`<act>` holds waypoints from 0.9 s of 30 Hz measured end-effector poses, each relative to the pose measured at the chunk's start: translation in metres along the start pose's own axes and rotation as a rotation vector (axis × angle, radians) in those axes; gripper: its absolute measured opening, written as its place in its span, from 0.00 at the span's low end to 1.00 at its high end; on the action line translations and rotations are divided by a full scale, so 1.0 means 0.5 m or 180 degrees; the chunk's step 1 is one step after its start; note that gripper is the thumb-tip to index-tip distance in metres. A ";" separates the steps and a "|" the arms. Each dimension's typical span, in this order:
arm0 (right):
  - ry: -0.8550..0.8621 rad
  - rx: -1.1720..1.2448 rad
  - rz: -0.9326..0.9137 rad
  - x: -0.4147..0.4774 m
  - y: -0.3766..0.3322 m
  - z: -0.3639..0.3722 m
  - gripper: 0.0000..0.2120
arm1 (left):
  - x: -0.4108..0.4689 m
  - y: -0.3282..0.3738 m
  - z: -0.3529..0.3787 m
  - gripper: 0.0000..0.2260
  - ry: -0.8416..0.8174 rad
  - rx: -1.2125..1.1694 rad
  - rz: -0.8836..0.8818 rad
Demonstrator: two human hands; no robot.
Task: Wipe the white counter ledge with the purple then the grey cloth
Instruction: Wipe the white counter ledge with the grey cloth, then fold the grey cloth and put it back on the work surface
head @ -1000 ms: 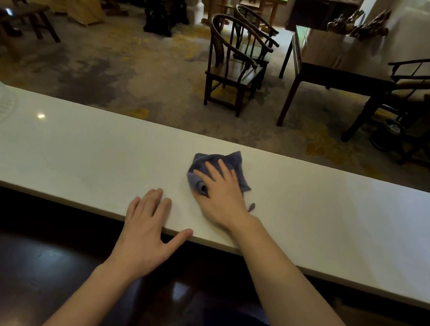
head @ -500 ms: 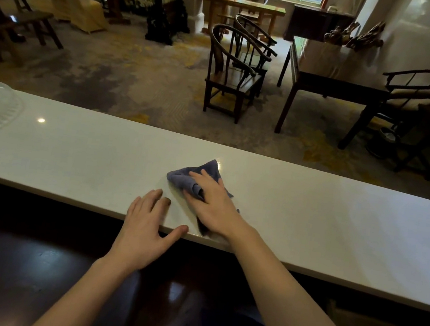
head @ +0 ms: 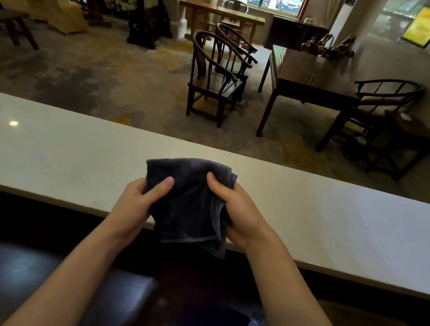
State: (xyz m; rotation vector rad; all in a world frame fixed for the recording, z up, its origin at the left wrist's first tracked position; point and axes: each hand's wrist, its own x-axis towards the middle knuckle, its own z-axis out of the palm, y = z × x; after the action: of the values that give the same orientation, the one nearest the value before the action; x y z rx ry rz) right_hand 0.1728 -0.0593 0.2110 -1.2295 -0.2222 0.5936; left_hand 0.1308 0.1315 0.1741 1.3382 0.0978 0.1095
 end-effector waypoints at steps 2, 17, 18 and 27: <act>0.0168 0.0009 -0.0025 -0.019 0.006 -0.002 0.13 | -0.012 -0.002 0.013 0.12 0.0200 0.0226 0.0173; 0.0827 -0.0297 0.0065 -0.161 0.254 0.011 0.09 | -0.184 -0.148 -0.052 0.03 0.0515 0.1200 0.0259; 0.0862 -0.0261 0.0153 -0.164 0.282 0.017 0.09 | -0.197 -0.164 -0.062 0.03 0.0522 0.1242 0.0191; 0.0973 -0.0481 0.1069 -0.175 0.497 0.046 0.11 | -0.284 -0.329 -0.179 0.05 0.0737 0.2226 -0.0701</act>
State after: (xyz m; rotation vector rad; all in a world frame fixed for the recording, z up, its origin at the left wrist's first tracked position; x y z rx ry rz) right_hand 0.0136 -0.0362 0.0008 -1.4995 0.2043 0.6759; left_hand -0.0178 0.1612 -0.0053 1.9966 0.5150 0.0421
